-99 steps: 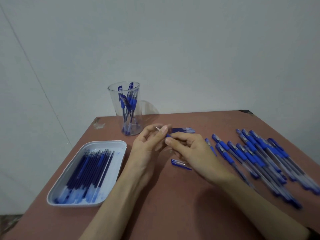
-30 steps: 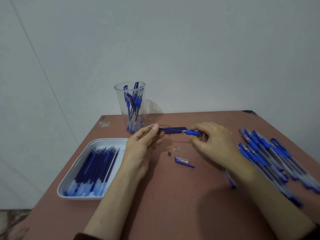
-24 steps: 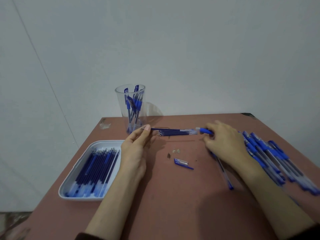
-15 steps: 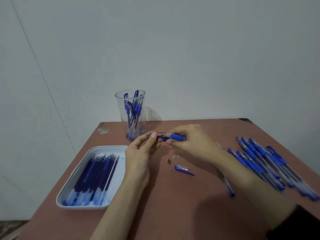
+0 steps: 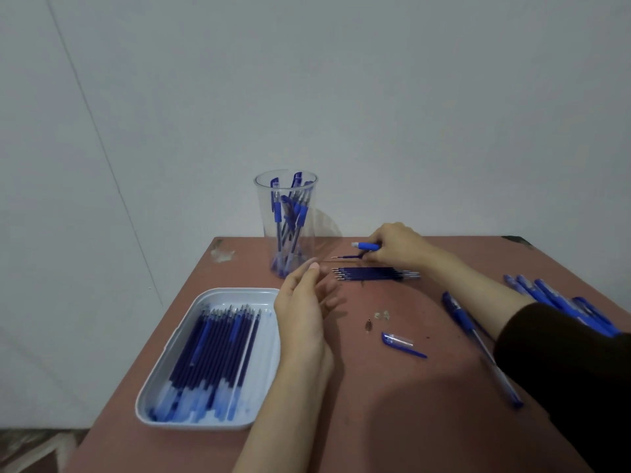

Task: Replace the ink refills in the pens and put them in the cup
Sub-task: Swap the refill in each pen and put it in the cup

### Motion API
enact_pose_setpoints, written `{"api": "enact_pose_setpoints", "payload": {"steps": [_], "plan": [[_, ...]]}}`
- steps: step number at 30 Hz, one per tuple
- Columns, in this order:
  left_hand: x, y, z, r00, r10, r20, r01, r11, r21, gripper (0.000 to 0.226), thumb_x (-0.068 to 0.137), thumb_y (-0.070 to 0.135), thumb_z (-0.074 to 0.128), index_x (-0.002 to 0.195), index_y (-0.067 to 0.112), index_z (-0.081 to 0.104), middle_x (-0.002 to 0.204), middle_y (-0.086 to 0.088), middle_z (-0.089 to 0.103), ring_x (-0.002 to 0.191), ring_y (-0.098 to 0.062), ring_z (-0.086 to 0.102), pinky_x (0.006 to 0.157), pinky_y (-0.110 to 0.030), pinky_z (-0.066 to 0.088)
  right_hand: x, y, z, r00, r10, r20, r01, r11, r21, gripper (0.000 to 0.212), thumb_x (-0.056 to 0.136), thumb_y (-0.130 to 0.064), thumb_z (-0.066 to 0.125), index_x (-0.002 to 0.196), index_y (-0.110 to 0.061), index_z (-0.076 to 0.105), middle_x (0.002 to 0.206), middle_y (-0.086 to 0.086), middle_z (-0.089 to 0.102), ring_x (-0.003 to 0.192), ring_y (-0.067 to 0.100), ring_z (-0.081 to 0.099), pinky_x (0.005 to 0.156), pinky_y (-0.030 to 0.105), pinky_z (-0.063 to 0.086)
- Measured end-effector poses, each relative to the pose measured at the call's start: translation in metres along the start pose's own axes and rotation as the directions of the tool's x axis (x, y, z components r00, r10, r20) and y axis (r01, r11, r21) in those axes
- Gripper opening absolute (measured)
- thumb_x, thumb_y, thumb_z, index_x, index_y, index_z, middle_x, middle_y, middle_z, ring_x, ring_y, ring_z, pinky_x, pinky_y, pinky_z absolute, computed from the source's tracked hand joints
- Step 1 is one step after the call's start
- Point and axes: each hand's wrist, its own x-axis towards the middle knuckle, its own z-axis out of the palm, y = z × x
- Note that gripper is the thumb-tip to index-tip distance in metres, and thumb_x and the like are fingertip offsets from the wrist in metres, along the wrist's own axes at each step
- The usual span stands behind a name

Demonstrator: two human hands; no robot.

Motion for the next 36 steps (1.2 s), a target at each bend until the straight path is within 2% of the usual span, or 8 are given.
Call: {"api": "enact_pose_setpoints", "payload": {"steps": [9, 14, 20, 23, 25, 27, 30, 36], "plan": [[-0.002, 0.003, 0.003, 0.999, -0.043, -0.006, 0.043, 0.999, -0.001, 0.015, 0.095, 0.011, 0.051, 0.103, 0.013, 0.063, 0.075, 0.003, 0.064, 0.048, -0.002, 0.058, 0.04, -0.013, 0.043, -0.003, 0.001, 0.0, 1.0, 0.008, 0.03, -0.009, 1.0, 0.011, 0.025, 0.078, -0.009, 0.053, 0.087, -0.015, 0.075, 0.08, 0.011, 0.068, 0.062, 0.02, 0.05, 0.062, 0.03, 0.041], [-0.004, 0.005, 0.002, 1.0, -0.028, -0.003, 0.028, 1.0, 0.009, 0.017, 0.094, 0.008, 0.05, 0.106, 0.011, 0.063, 0.075, 0.001, 0.065, 0.05, -0.004, 0.058, 0.04, -0.015, 0.044, -0.021, -0.008, -0.008, 0.998, -0.033, -0.056, 0.036, 0.998, 0.053, 0.026, 0.08, -0.005, 0.054, 0.087, -0.021, 0.073, 0.058, -0.008, 0.054, 0.05, 0.009, 0.043, 0.051, 0.023, 0.032], [-0.015, 0.011, 0.003, 0.981, 0.112, 0.16, -0.146, 0.965, 0.217, 0.015, 0.093, 0.003, 0.052, 0.098, 0.013, 0.063, 0.078, -0.004, 0.066, 0.058, -0.008, 0.06, 0.048, -0.017, 0.044, -0.066, -0.029, -0.005, 0.98, -0.059, -0.188, 0.075, 0.994, 0.076, 0.017, 0.081, -0.014, 0.06, 0.087, -0.031, 0.061, 0.084, -0.006, 0.06, 0.077, 0.017, 0.055, 0.062, 0.028, 0.037], [-0.018, 0.027, -0.012, 0.949, 0.2, 0.244, -0.277, 0.898, 0.342, 0.015, 0.091, 0.002, 0.056, 0.096, 0.013, 0.064, 0.072, -0.001, 0.067, 0.058, -0.007, 0.058, 0.049, -0.015, 0.043, -0.096, -0.035, 0.006, 0.965, -0.082, -0.248, 0.112, 0.988, 0.109, 0.027, 0.084, -0.019, 0.058, 0.109, -0.028, 0.058, 0.102, -0.005, 0.054, 0.096, 0.019, 0.053, 0.075, 0.029, 0.036], [-0.013, 0.042, -0.032, 0.92, 0.305, 0.244, -0.39, 0.689, 0.611, 0.013, 0.088, 0.004, 0.06, 0.091, 0.015, 0.067, 0.073, 0.0, 0.066, 0.061, -0.008, 0.058, 0.052, -0.014, 0.042, -0.109, -0.036, 0.014, 0.953, -0.073, -0.295, 0.127, 0.978, 0.167, 0.029, 0.086, -0.018, 0.055, 0.114, -0.024, 0.058, 0.105, -0.003, 0.052, 0.098, 0.02, 0.053, 0.078, 0.031, 0.038], [-0.005, 0.055, -0.056, 0.887, 0.361, 0.287, -0.37, 0.186, 0.91, 0.009, 0.085, 0.012, 0.062, 0.086, 0.019, 0.067, 0.076, 0.003, 0.067, 0.071, -0.013, 0.062, 0.061, -0.019, 0.045, -0.118, -0.034, 0.021, 0.928, -0.077, -0.364, 0.154, 0.97, 0.187, 0.023, 0.088, -0.018, 0.055, 0.11, -0.021, 0.061, 0.101, -0.001, 0.052, 0.092, 0.022, 0.055, 0.078, 0.035, 0.043], [-0.006, 0.06, -0.077, 0.911, 0.271, 0.312, -0.226, -0.305, 0.925, 0.014, 0.084, 0.024, 0.058, 0.079, 0.015, 0.067, 0.082, -0.002, 0.069, 0.082, -0.022, 0.063, 0.065, -0.03, 0.048, -0.125, -0.031, 0.028, 0.91, -0.068, -0.409, 0.163, 0.966, 0.202, 0.021, 0.089, -0.021, 0.057, 0.109, -0.02, 0.062, 0.099, -0.002, 0.05, 0.085, 0.024, 0.058, 0.074, 0.04, 0.048], [-0.006, 0.055, -0.081, 0.935, 0.223, 0.277, -0.159, -0.435, 0.886, 0.036, 0.084, 0.025, 0.055, 0.053, 0.014, 0.041, 0.055, -0.002, 0.051, 0.061, -0.024, 0.05, 0.046, -0.026, 0.028, -0.132, -0.028, 0.03, 0.92, -0.073, -0.385, 0.171, 0.958, 0.229, 0.022, 0.09, -0.019, 0.055, 0.11, -0.022, 0.063, 0.098, -0.007, 0.046, 0.079, 0.019, 0.056, 0.071, 0.039, 0.048]]}}
